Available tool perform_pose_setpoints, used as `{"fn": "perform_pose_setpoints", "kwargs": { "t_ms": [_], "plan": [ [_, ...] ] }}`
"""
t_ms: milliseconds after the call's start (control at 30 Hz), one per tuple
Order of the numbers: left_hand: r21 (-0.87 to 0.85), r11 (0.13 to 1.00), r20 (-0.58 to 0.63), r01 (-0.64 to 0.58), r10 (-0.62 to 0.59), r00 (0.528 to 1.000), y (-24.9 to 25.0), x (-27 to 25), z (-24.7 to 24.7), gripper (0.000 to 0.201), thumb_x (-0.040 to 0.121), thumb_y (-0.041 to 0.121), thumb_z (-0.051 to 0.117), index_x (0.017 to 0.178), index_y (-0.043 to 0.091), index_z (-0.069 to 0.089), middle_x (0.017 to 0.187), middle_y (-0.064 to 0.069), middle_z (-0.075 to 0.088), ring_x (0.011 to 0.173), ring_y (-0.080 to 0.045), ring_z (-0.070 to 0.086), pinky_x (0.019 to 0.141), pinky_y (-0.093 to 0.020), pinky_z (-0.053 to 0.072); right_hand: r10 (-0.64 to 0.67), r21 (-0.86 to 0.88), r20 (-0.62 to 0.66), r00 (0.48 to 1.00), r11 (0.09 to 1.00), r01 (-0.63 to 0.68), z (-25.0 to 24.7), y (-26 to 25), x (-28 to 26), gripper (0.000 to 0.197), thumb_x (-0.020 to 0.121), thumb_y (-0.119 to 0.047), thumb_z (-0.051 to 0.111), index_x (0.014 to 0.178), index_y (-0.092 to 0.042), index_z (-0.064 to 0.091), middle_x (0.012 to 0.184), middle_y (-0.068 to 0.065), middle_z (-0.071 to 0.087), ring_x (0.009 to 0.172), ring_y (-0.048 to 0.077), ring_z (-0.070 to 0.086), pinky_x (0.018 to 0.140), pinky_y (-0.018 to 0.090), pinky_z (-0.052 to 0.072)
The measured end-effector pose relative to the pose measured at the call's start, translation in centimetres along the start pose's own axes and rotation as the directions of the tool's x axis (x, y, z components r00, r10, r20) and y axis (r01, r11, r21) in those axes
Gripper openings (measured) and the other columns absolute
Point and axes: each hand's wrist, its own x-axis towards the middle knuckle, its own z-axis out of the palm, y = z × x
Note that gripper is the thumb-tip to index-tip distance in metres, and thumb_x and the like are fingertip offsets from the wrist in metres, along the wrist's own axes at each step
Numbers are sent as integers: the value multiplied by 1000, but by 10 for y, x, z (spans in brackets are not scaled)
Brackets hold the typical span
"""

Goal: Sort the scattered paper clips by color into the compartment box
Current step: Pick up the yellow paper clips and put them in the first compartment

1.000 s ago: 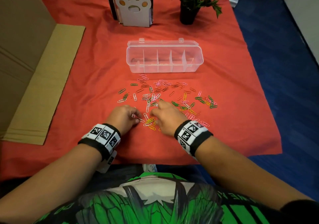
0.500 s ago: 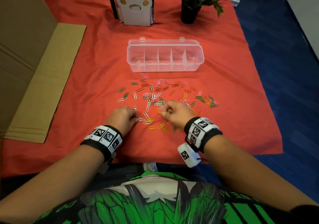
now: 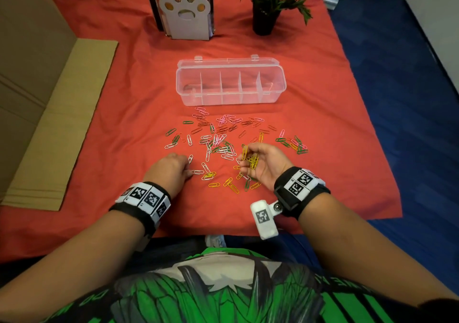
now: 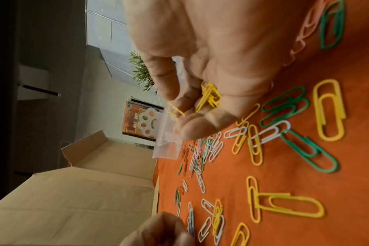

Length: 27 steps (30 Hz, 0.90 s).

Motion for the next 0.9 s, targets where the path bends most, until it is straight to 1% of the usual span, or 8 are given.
{"fn": "perform_pose_setpoints", "kwargs": {
  "t_ms": [167,233,333,433,533,700,800,900],
  "plan": [
    [-513,856,21,66,-64,998,11,1,-1,17,92,14,50,76,19,46,73,-2,50,68,-19,45,63,-28,35,-57,-227,16,998,972,59,2,5,-1,18,93,-3,45,83,-14,57,67,3,49,51,9,52,44,18,47],
    [-820,523,172,234,-165,971,19,0,-3,23,95,9,42,76,21,45,69,0,46,59,-13,43,52,-21,41,-33,-207,52,998,977,43,1,10,-3,20,93,-3,43,83,-12,58,67,4,49,50,8,56,43,18,48],
    [-900,-2,433,435,-116,894,27,-2,-12,23,96,8,35,84,18,52,67,0,46,56,-12,51,52,-21,50,12,-70,72,997,997,-7,3,13,-6,16,92,-8,46,78,-14,53,70,3,50,52,12,57,43,20,48],
    [-856,-183,498,483,-46,866,30,-1,-17,23,91,7,35,81,12,55,67,-2,51,59,-15,56,58,-27,56,-21,-143,49,999,989,28,5,17,-7,20,91,2,45,81,-13,52,71,4,48,56,12,54,43,18,47],
    [-885,12,462,466,-106,880,36,2,-10,22,91,8,39,78,15,54,64,-2,46,49,-9,50,50,-22,50,-64,-356,26,998,932,70,8,23,-6,27,91,9,41,84,-12,56,74,4,50,61,11,51,44,15,46],
    [-542,838,105,67,-12,994,33,5,10,13,75,29,73,83,20,67,62,5,55,55,-10,48,56,-22,37,-213,-838,69,975,518,173,10,29,-4,24,93,-7,43,93,-11,67,89,2,60,70,8,49,62,22,40],
    [-208,970,-3,-127,129,992,32,4,18,24,75,28,71,97,19,69,93,-3,67,88,-20,61,79,-25,43,-262,-938,124,957,283,199,9,34,0,24,93,-10,43,102,-8,66,105,10,61,91,18,53,83,25,39],
    [-103,977,-45,-186,183,982,32,4,22,16,81,23,63,93,13,66,95,-12,64,95,-28,57,80,-29,40,-306,-973,166,937,104,206,7,40,0,18,89,-17,52,102,-12,63,97,9,48,94,22,49,91,30,41]
  ]
}}
